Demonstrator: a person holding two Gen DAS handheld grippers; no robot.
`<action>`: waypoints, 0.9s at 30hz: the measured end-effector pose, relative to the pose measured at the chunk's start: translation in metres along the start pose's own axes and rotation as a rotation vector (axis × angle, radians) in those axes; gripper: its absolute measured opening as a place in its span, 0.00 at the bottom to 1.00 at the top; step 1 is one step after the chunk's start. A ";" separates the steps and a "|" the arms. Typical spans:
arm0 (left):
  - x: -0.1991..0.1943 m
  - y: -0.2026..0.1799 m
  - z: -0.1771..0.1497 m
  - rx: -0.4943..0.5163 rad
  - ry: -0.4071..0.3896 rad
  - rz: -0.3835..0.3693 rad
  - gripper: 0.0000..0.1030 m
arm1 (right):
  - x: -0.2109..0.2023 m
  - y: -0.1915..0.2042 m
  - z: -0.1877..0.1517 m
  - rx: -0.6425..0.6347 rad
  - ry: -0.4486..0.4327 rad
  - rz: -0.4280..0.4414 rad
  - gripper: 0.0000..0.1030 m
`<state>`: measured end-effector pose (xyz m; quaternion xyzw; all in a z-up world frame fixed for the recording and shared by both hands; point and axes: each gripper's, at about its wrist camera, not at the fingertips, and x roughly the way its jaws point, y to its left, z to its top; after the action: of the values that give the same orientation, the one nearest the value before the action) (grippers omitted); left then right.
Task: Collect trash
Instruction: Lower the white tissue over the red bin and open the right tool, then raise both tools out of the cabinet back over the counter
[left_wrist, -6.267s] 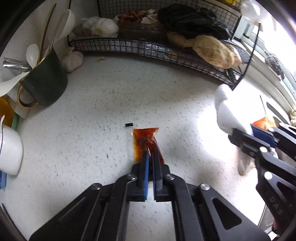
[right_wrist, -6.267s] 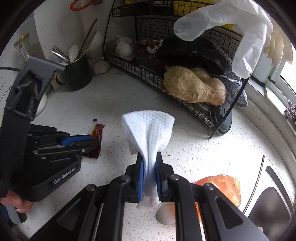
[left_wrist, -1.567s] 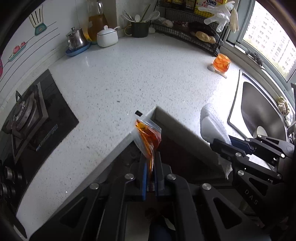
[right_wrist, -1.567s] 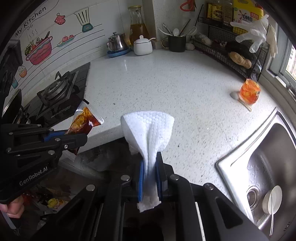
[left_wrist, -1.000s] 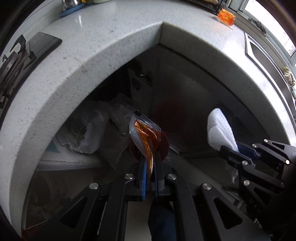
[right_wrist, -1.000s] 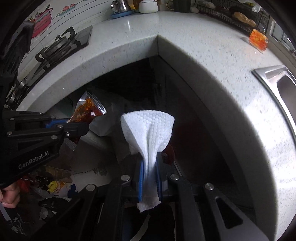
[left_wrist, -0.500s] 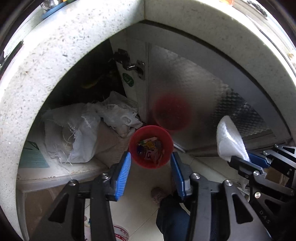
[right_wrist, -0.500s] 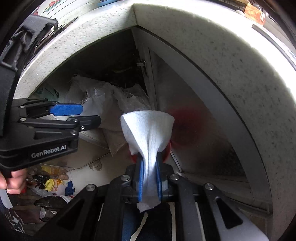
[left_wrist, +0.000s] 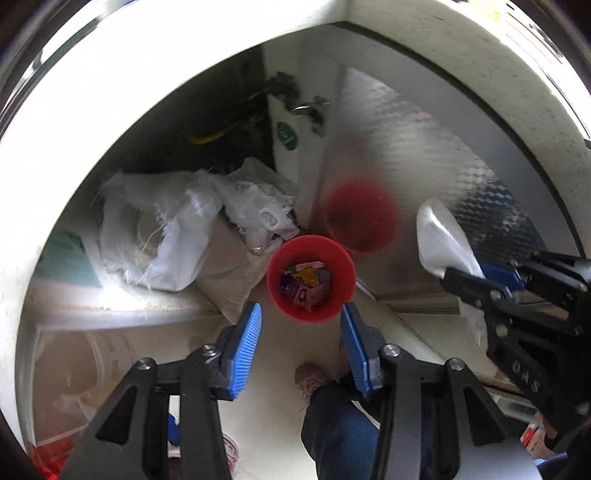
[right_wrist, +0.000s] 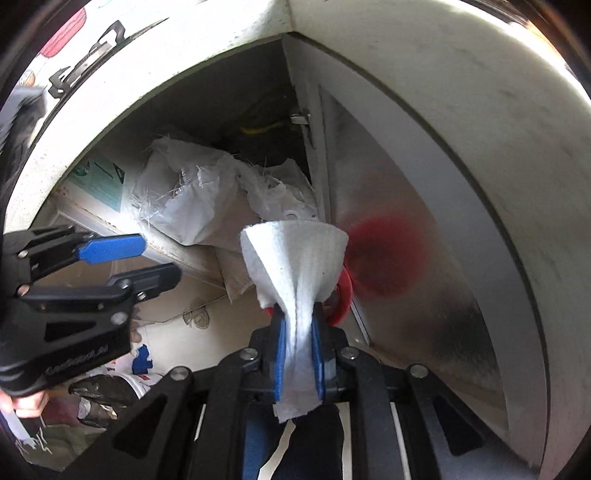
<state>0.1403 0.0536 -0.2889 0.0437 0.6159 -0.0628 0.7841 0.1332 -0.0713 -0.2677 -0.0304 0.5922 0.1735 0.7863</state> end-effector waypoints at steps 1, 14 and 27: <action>0.000 0.003 -0.002 -0.014 -0.001 0.010 0.52 | 0.003 0.000 0.001 -0.012 0.007 0.003 0.11; 0.023 0.042 -0.027 -0.165 -0.025 0.084 0.82 | 0.050 0.021 0.024 -0.221 0.002 0.018 0.21; 0.020 0.061 -0.039 -0.193 -0.040 0.092 0.83 | 0.055 0.034 0.027 -0.227 -0.006 0.000 0.83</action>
<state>0.1166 0.1190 -0.3179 -0.0048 0.6008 0.0321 0.7987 0.1610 -0.0194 -0.3057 -0.1189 0.5665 0.2394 0.7795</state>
